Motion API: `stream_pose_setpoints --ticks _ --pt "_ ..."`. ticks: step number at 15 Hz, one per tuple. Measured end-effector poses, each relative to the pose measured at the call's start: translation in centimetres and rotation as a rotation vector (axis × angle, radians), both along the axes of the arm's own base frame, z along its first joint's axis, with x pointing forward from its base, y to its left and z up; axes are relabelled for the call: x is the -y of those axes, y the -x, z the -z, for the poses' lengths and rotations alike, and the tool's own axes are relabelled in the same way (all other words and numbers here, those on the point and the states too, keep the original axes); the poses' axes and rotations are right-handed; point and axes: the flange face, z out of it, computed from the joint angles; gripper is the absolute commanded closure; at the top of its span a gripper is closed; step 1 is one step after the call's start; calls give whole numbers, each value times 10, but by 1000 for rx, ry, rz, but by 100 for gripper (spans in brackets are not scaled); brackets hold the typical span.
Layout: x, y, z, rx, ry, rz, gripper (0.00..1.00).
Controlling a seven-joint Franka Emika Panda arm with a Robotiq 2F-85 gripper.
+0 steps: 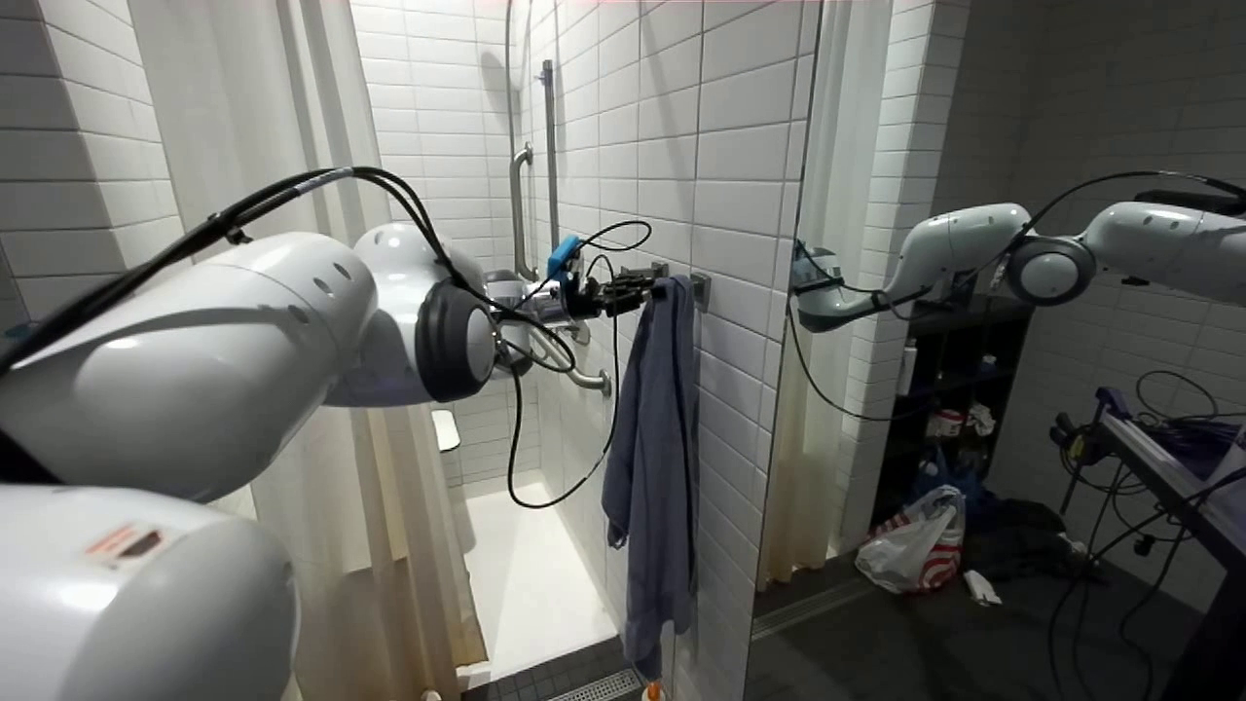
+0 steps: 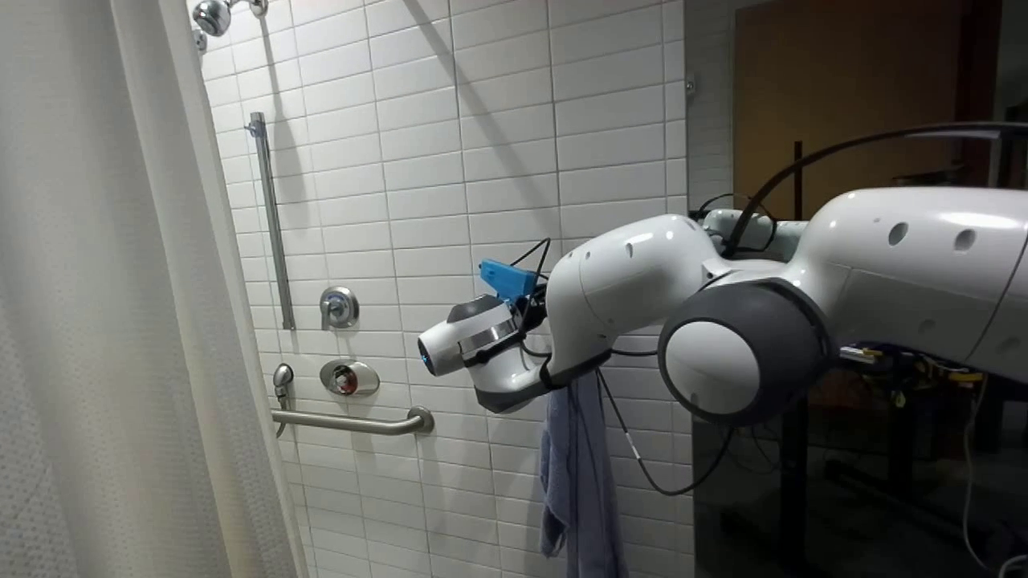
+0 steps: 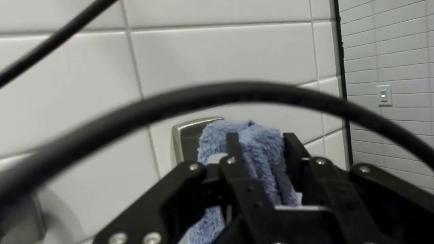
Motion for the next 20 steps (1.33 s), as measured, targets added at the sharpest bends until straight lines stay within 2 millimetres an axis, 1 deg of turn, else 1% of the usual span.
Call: stream_pose_setpoints --ticks 1,3,5,8,9,10,11,12,13,14,15,16,17,18,20 --pt "0 0 2 14 8 1 90" --pt "-1 1 4 37 25 1 82" --pt "-4 3 6 53 38 1 90" --pt "-9 5 8 72 55 -4 90" --pt "-13 6 9 76 60 -8 87" --pt "-17 7 10 81 65 -12 43" --pt "-20 8 11 84 71 -17 64" --pt "-22 8 12 92 77 -23 61" --pt "-28 11 11 128 100 -31 55" --pt "-43 17 7 161 122 -27 47" --pt "-60 24 3 179 129 -28 44" --pt "-77 30 1 189 132 -35 43" --pt "-89 35 1 193 133 -42 43" --pt "-95 37 1 194 134 -48 43" --pt "-94 37 2 195 135 -46 43"
